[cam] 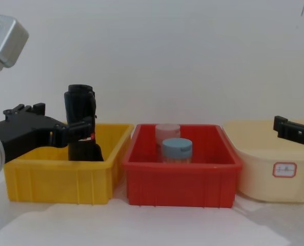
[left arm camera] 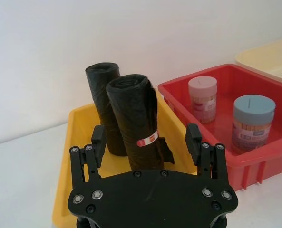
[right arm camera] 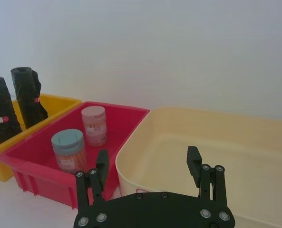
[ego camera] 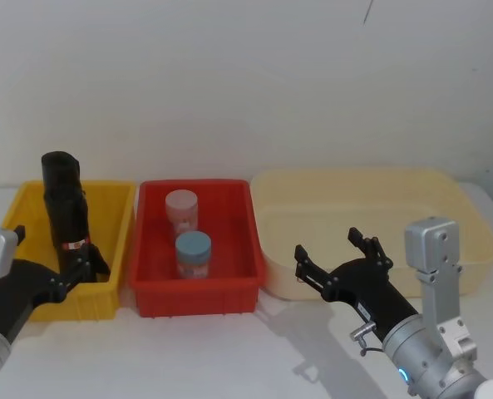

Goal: Pick up the garbage bag with the one hand and transfer it to the other hand.

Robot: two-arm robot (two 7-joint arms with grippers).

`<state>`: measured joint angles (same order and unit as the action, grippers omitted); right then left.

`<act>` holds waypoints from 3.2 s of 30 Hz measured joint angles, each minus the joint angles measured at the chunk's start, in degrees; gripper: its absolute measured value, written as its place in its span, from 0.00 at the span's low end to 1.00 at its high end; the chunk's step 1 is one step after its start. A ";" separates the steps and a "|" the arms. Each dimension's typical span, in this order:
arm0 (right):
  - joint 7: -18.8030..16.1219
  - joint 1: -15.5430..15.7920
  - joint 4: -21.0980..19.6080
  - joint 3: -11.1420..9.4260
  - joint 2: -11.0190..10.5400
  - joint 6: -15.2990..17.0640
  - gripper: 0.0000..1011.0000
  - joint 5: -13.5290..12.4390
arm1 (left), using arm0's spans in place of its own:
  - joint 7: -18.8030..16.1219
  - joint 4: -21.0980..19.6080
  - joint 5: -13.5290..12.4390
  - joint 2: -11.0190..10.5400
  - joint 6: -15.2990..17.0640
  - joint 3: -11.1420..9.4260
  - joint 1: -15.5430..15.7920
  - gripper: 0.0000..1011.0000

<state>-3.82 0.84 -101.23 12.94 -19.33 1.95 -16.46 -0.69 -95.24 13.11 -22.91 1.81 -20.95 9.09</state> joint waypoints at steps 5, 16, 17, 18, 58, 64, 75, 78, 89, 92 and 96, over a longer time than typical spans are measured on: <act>0.00 0.00 0.00 0.00 0.00 0.00 0.99 0.00 | 1.24 1.72 0.52 0.23 0.13 0.37 1.08 0.99; 0.00 0.00 0.00 0.00 0.00 0.00 0.99 0.00 | 5.19 6.55 2.23 1.37 -0.88 0.78 4.36 0.99; 0.00 0.00 0.00 0.00 0.00 0.00 0.99 0.00 | 5.70 7.38 2.47 1.62 -1.12 0.82 4.93 0.99; 0.00 0.00 0.00 0.00 0.00 0.00 0.99 0.00 | 6.22 8.10 2.71 1.83 -1.42 0.86 5.42 0.99; 0.00 0.00 0.00 0.00 0.00 0.00 0.99 0.00 | 14.19 22.76 2.98 6.70 -6.44 0.53 15.15 0.76; 0.00 0.00 0.00 0.00 0.00 0.00 0.99 0.00 | 14.43 23.15 2.72 6.96 -6.92 0.76 15.31 0.59; 0.00 0.00 0.00 0.00 0.00 0.00 0.99 0.00 | 14.74 20.68 1.55 6.57 -7.20 1.22 15.65 0.49; 0.00 0.00 0.00 0.00 0.00 0.00 0.99 0.00 | 15.06 19.26 1.10 6.18 -7.08 1.31 15.99 0.48; 0.00 0.00 0.00 0.00 0.00 0.00 0.99 0.00 | 18.89 14.75 0.35 4.85 -6.51 1.16 19.83 0.44; 0.00 0.00 0.00 0.00 0.00 0.00 0.99 0.00 | 20.46 14.54 0.35 4.86 -6.45 0.71 21.67 0.44; 0.00 0.00 0.00 0.00 0.00 0.00 0.99 0.00 | 23.38 15.99 0.73 5.47 -6.59 -0.30 24.74 0.44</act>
<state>-3.83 0.84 -101.23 12.94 -19.33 1.95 -16.46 22.69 -79.24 13.84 -17.45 -4.77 -21.25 33.83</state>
